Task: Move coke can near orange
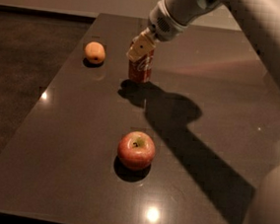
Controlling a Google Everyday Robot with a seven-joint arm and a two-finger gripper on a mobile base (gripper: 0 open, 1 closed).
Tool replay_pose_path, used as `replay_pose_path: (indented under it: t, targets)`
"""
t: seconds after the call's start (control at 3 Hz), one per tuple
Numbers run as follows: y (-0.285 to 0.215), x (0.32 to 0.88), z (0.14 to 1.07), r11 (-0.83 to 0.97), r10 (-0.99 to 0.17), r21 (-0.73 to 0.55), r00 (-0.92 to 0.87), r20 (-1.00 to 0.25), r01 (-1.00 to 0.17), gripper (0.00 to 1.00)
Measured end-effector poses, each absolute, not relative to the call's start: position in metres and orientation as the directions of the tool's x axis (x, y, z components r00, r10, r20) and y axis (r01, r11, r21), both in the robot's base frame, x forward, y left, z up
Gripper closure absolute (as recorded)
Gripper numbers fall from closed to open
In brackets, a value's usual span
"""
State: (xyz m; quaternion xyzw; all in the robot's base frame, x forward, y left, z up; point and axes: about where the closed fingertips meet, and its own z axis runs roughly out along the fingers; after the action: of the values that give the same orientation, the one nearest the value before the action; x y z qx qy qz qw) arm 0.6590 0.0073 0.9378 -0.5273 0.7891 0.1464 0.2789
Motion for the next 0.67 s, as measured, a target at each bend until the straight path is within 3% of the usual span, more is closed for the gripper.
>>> replay_pose_path:
  t: [0.67]
  targets:
    - [0.057,0.68,0.931,0.365,-0.765,-0.079,-0.251,-0.593,-0.928,1.0]
